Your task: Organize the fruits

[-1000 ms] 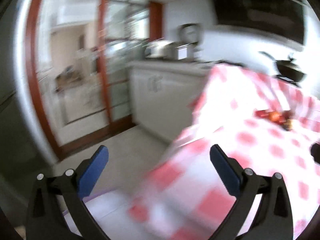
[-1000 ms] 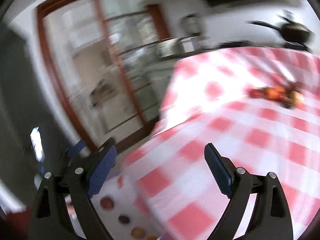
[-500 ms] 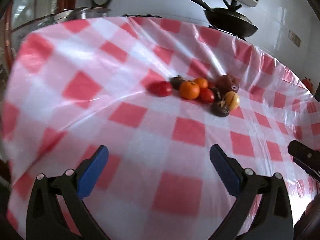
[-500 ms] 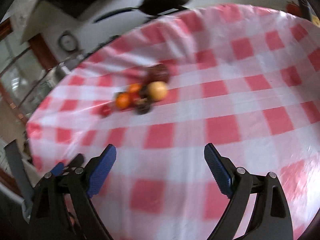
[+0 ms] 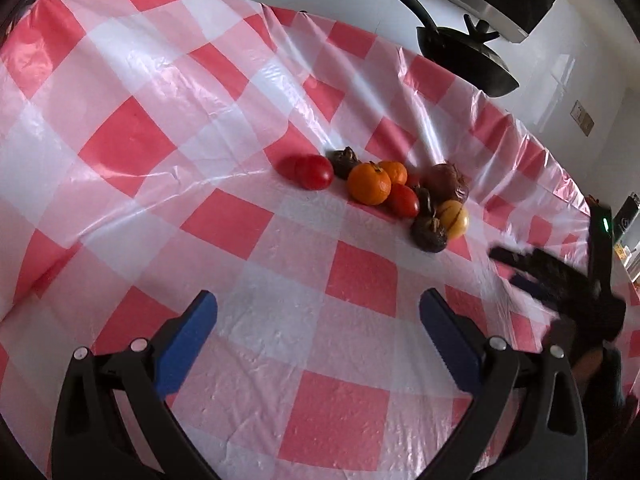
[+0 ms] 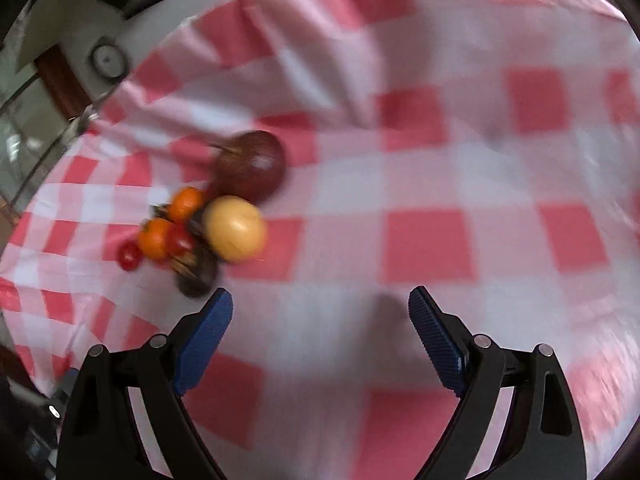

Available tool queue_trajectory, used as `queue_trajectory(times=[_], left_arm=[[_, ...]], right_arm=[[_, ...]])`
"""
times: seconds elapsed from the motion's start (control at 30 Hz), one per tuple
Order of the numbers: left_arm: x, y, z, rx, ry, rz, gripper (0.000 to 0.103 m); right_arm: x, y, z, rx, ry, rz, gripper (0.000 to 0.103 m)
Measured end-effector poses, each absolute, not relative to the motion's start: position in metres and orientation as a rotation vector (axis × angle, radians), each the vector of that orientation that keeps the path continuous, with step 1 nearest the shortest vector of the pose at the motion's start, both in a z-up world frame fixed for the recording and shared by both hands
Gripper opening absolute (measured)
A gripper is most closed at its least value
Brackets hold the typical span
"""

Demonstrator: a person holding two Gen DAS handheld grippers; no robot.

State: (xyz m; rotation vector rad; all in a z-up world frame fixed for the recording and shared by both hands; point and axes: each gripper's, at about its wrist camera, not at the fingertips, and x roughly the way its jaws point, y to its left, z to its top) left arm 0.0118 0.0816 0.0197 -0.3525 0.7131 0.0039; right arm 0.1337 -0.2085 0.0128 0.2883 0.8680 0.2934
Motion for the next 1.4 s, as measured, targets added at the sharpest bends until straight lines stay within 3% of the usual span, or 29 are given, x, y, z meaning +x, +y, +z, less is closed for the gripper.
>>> queue_trajectory(times=[0.1,0.23,0.5,0.53,0.57,0.93,1.2,1.4], left_arm=[[0.011,0.082,0.021,-0.357,0.709,0.002,0.101],[0.010,0.084,0.020,-0.376,0.703,0.007,0.101],[0.009,0.084,0.021,-0.384,0.700,0.006,0.101],[0.008,0.085,0.020,-0.389,0.699,0.008,0.101],[0.008,0.086,0.020,-0.394,0.699,0.010,0.101],[0.007,0.086,0.021,-0.396,0.705,0.002,0.101],[0.010,0.064,0.022,-0.344,0.759,-0.027,0.101],[0.059,0.008,0.028,-0.314,0.810,-0.025,0.101]], right_arm=[[0.150,-0.185,0.015,0.302,0.869,0.331,0.086],[0.165,-0.161,0.013,0.224,0.891,0.270,0.066],[0.185,-0.135,0.010,0.148,0.925,0.198,0.060],[0.186,-0.133,0.011,0.149,0.928,0.207,0.048],[0.184,-0.134,0.011,0.166,0.938,0.214,0.043],[0.091,-0.229,0.010,0.272,0.841,0.092,0.043],[0.081,-0.270,0.006,0.444,0.786,0.110,0.043],[0.078,-0.273,0.007,0.464,0.767,0.122,0.043]])
